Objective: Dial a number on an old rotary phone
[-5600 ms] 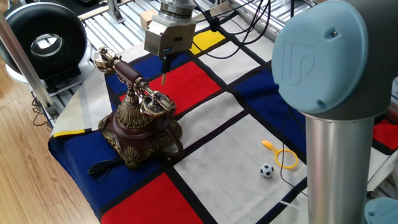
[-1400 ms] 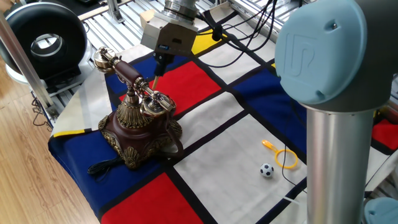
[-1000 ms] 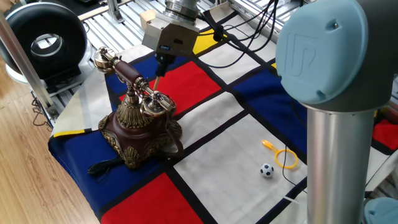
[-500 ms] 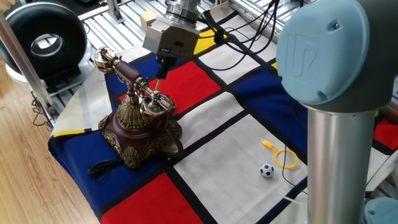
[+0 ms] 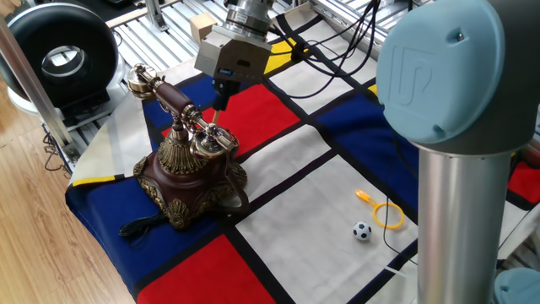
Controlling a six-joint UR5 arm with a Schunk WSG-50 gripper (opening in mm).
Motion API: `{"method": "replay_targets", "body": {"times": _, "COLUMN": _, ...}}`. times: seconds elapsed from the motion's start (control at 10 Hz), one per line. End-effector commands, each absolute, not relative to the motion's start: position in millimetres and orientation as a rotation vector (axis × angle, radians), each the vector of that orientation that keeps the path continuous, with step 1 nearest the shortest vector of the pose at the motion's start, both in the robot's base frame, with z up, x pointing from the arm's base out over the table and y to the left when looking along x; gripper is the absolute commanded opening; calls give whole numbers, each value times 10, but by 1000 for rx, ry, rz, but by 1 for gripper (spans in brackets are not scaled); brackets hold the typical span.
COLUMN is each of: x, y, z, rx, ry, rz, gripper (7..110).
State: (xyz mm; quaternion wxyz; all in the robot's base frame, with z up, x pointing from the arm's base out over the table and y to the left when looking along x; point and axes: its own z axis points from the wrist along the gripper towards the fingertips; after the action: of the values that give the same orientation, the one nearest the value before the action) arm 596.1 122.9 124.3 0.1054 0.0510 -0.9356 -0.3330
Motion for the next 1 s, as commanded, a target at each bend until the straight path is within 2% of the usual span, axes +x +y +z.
{"method": "replay_targets", "body": {"times": 0.0, "x": 5947, "y": 1237, "z": 1264, "rx": 144, "ry": -2747, "rz": -991, "gripper": 7}}
{"method": "replay_targets", "body": {"times": 0.9, "x": 5908, "y": 1251, "z": 1284, "rx": 138, "ry": -2725, "rz": -997, "gripper": 7}}
